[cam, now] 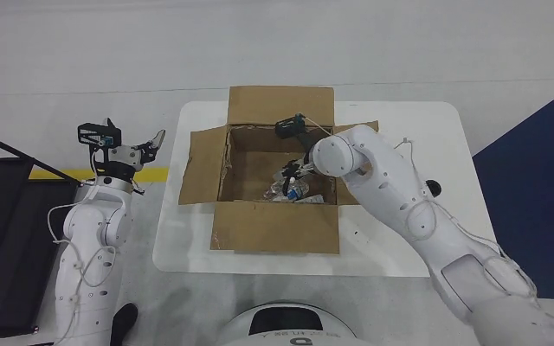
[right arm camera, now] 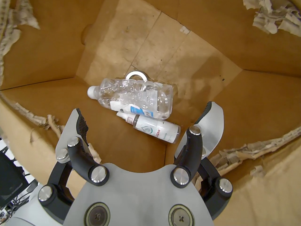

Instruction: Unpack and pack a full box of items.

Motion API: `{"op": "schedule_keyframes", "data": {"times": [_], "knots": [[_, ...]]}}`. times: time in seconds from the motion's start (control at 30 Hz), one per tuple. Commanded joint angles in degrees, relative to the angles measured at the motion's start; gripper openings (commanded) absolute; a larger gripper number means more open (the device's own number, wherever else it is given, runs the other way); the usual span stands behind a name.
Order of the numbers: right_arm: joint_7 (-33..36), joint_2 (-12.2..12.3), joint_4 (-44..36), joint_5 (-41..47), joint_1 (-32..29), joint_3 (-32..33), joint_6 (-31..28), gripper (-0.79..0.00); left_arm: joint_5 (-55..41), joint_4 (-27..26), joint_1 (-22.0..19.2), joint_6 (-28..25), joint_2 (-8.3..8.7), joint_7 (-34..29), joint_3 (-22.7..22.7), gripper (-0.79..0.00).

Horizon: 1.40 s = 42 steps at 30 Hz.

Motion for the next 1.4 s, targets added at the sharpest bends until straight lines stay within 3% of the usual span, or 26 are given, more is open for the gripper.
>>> {"op": "schedule_keyframes", "data": {"times": [0.0,0.3,0.47,0.7,0.83,0.87,0.9,0.93,1.0,1.03,1.1,1.37], "knots": [[0.3,-0.8,2.7,0.3,1.1,-1.6,0.3,0.0,0.0,0.0,0.0,0.0,0.0,0.0,0.0,0.0],[2.2,-3.1,10.4,2.5,4.0,-5.0,-0.6,0.0,0.0,0.0,0.0,0.0,0.0,0.0,0.0,0.0],[2.4,-3.8,13.3,2.7,4.6,-5.8,-1.1,-0.108,0.0,0.0,0.0,0.0,0.0,0.0,0.0,0.0],[1.5,-5.2,16.8,3.9,5.1,-7.1,-1.7,-0.114,0.0,0.0,0.0,0.0,0.0,0.0,0.0,0.0],[1.0,-5.9,18.8,4.1,5.4,-7.9,-2.1,-0.169,0.0,0.0,0.0,0.0,0.0,0.0,0.0,0.0],[0.9,-6.1,19.3,4.0,5.5,-8.1,-2.0,-0.203,0.0,0.0,0.0,0.0,0.0,0.0,0.0,0.0],[0.7,-6.3,19.6,3.9,5.7,-8.3,-1.8,-0.329,0.0,0.0,0.0,0.0,0.0,0.0,0.0,0.0],[0.5,-6.5,19.8,3.8,5.8,-8.5,-1.6,-0.397,0.0,0.0,0.0,0.0,0.0,0.0,0.0,0.0],[0.2,-6.8,19.9,3.6,5.9,-8.6,-1.4,-0.465,0.0,0.0,0.0,0.0,0.0,0.0,0.0,0.0],[0.0,-6.9,19.9,3.5,5.9,-8.6,-1.2,-0.545,0.0,0.0,0.0,0.0,0.0,0.0,0.0,0.0],[-0.1,-6.9,19.8,3.4,5.9,-8.4,-1.1,-0.785,0.0,0.0,0.0,0.0,0.0,0.0,0.0,0.0],[-1.0,-6.2,16.4,1.4,4.4,-6.5,-0.9,-0.785,0.0,0.0,0.0,0.0,0.0,0.0,0.0,0.0]]}}
